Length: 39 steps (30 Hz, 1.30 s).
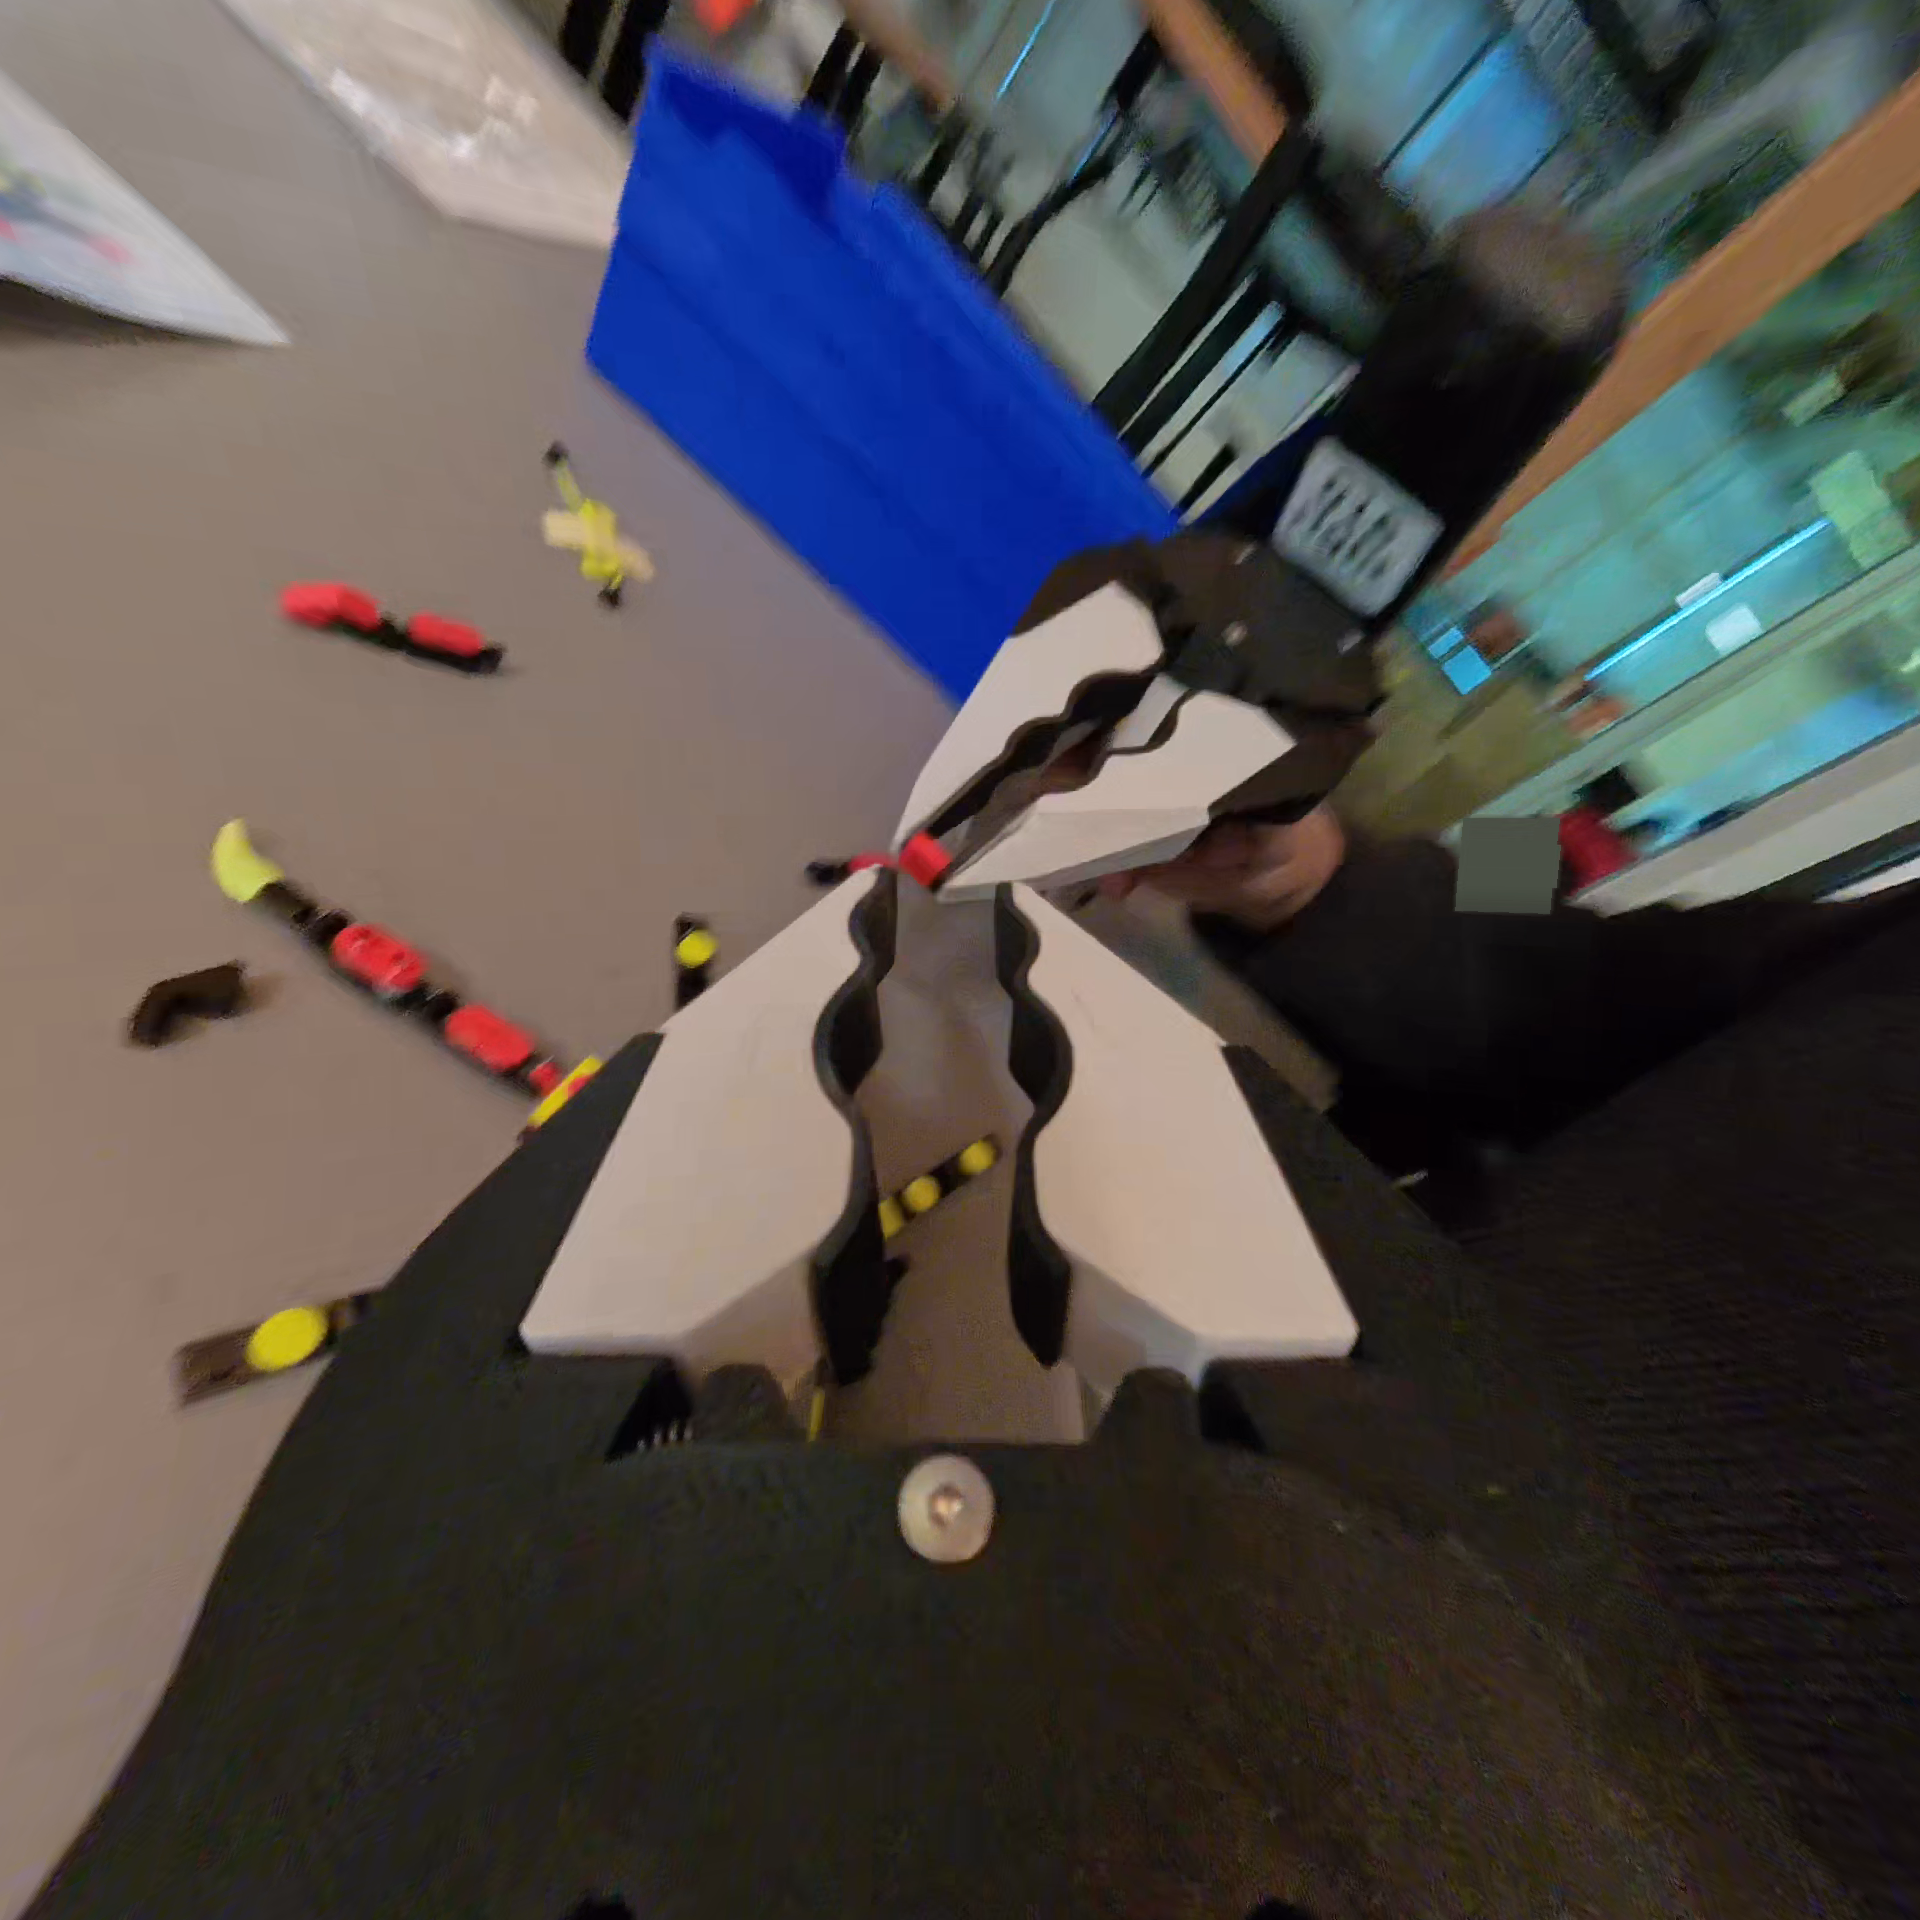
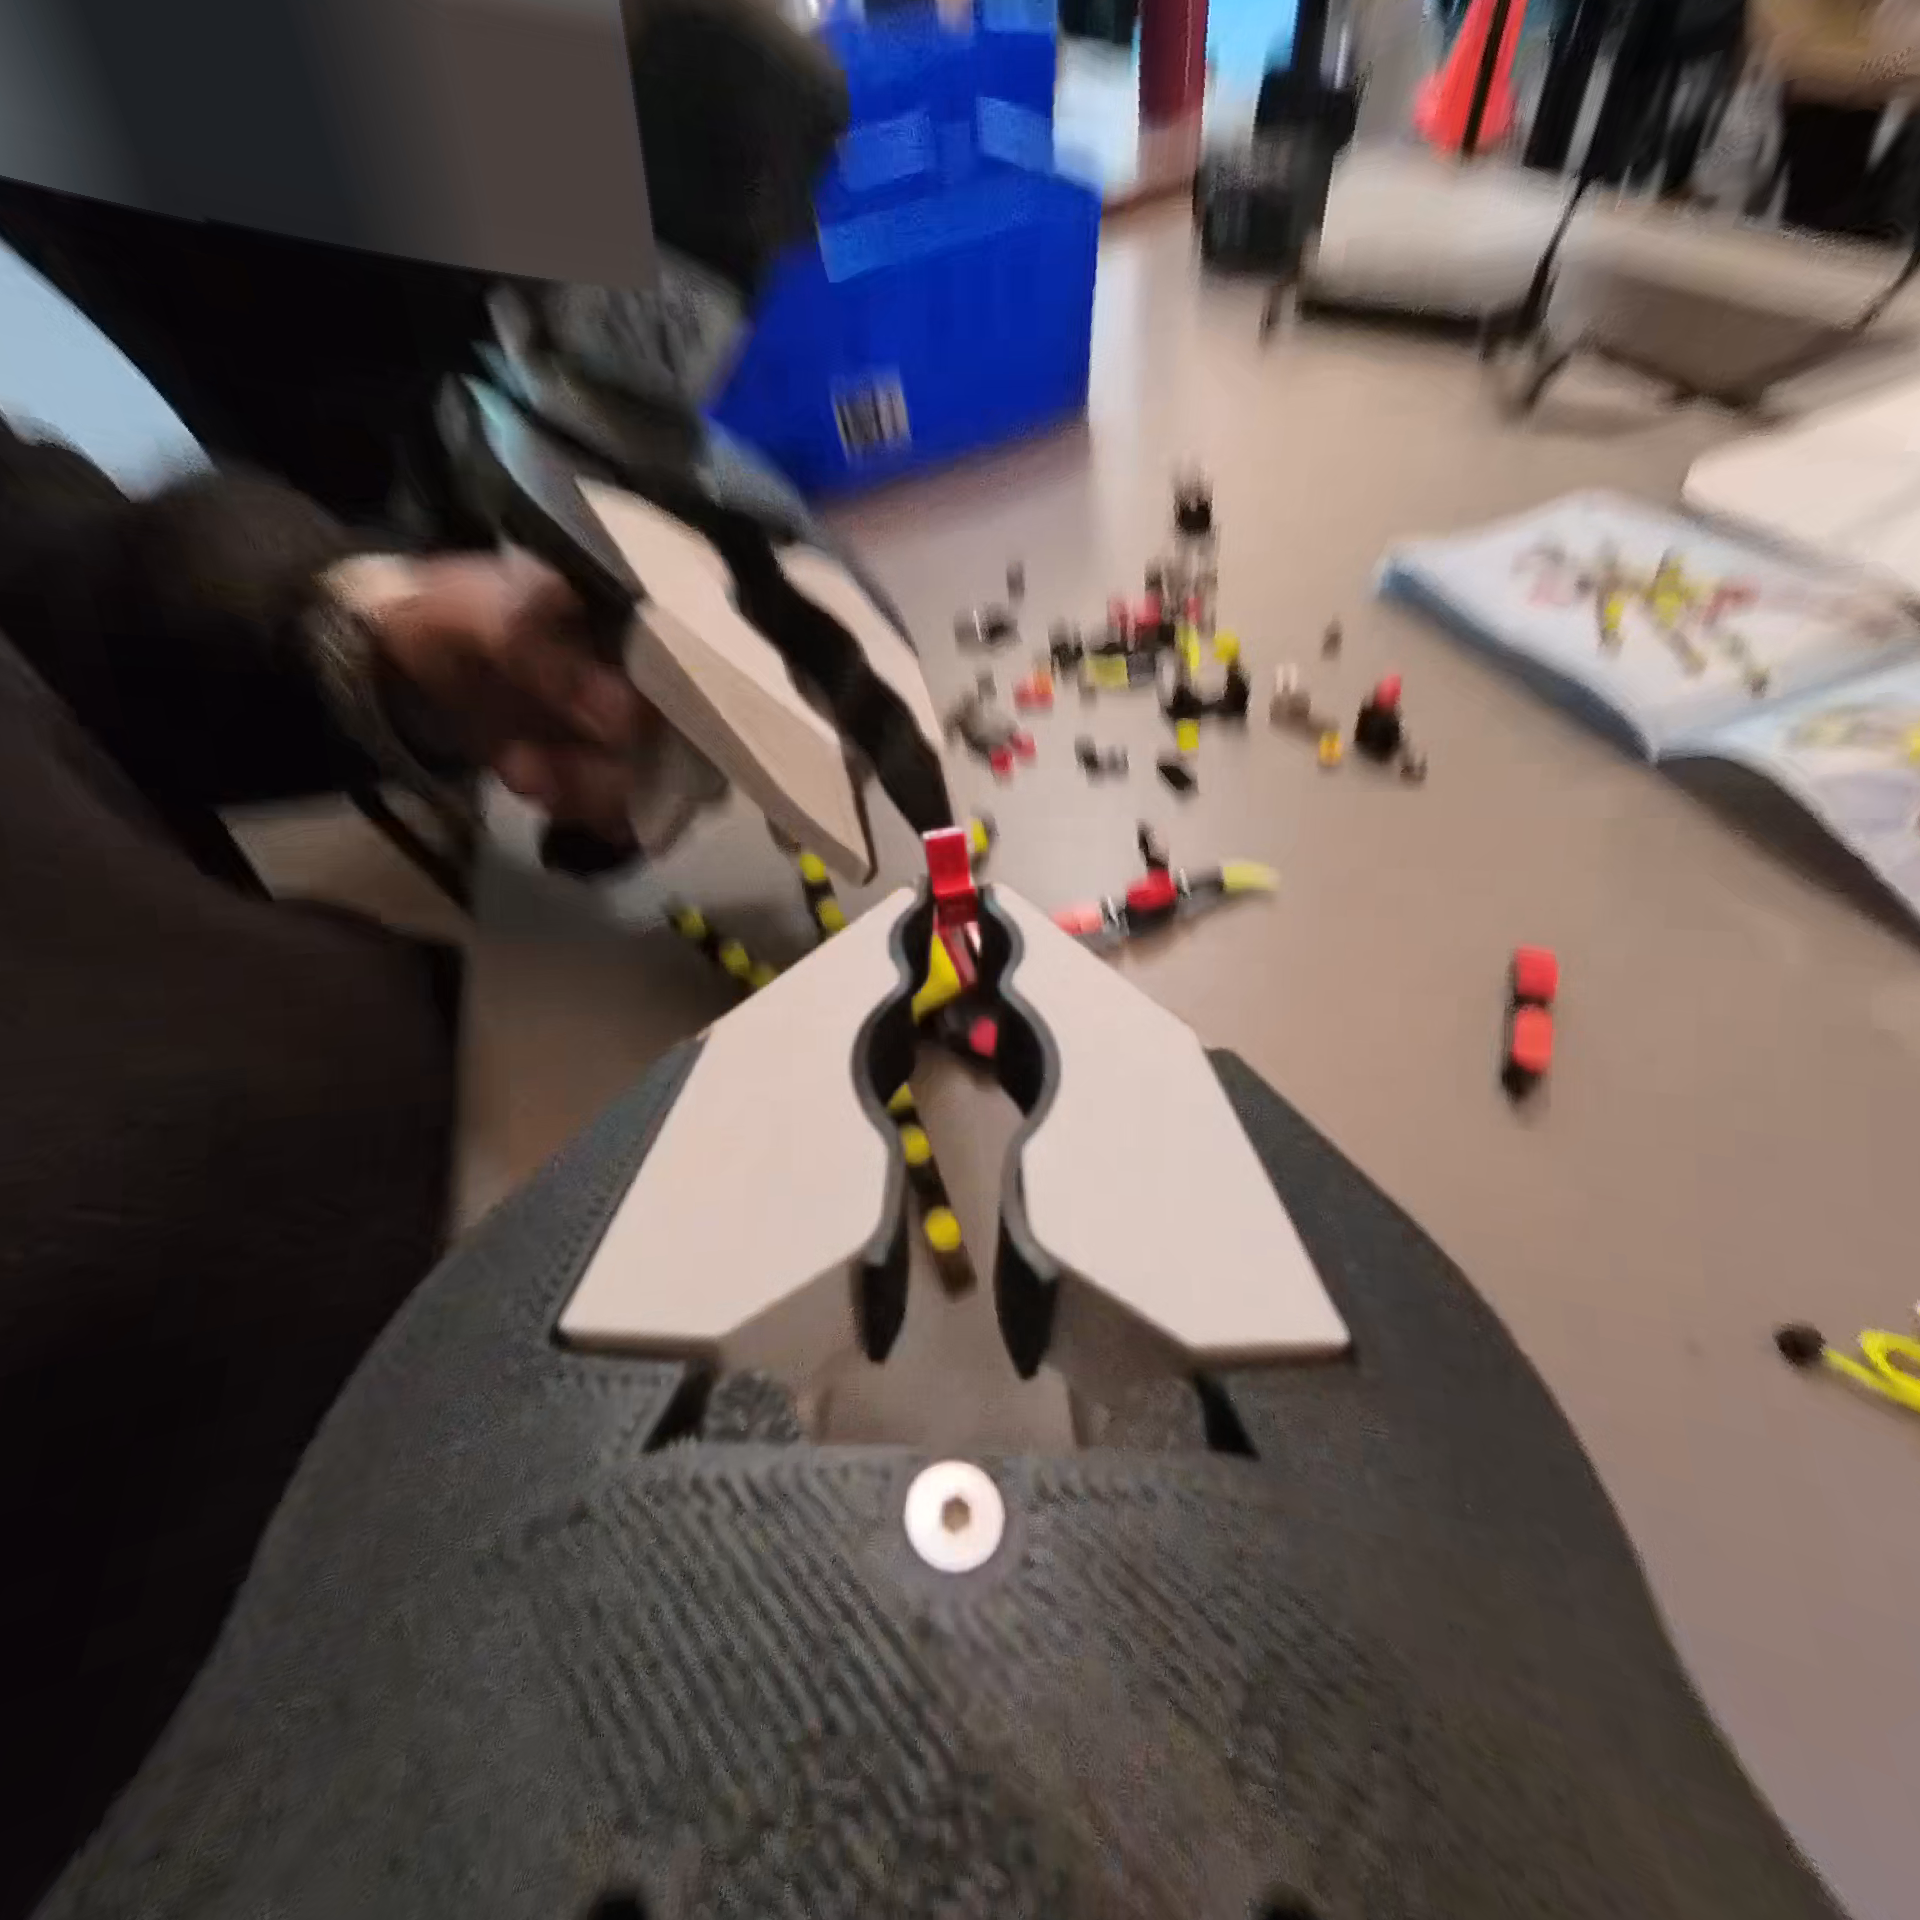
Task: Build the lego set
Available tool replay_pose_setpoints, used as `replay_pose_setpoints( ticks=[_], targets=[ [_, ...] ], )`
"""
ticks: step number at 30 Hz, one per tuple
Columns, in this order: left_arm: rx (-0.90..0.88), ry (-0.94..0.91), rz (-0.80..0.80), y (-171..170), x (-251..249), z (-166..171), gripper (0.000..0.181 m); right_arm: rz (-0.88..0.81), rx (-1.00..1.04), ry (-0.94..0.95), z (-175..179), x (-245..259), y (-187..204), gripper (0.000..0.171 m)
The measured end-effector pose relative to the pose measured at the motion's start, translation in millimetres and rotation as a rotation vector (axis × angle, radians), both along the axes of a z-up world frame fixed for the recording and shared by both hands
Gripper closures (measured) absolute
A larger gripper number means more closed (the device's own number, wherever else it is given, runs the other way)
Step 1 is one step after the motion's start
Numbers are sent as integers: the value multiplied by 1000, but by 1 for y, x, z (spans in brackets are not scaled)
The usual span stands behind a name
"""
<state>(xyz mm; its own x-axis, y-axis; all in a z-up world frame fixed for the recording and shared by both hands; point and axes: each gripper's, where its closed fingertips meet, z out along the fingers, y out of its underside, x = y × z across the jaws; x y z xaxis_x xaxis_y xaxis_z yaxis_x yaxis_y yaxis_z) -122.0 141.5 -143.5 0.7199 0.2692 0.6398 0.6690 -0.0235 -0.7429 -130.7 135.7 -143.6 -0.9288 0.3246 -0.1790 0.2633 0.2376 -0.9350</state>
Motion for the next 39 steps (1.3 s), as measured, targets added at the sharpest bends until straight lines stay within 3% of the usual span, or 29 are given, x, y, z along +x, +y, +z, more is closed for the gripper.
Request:
replay_pose_setpoints(
  ticks=[1,4,9,22,27,31,34,39],
  targets=[
    [103,-19,5,-1,-1,15,166,-8,-92,2,17,0,0,166],
    [309,2,43,-12,-5,47,172,19,-257,-29,42,9,2,165],
    [289,75,7,-8,4,52,178,46,-391,-133,54,13,-1,165],
    [324,-2,-21,0,10,52,178,70,-300,-130,41,20,-7,166],
    [378,-131,-28,-3,6,51,168,24,-268,50,52,15,1,166],
    [519,-372,-139,-2,15,59,164,35,-166,236,53,22,1,166],
    [528,-440,-193,1,24,57,159,56,-80,343,48,29,-4,166],
    [511,-487,-246,5,32,53,168,68,-9,449,46,35,-10,166]
  ],
)
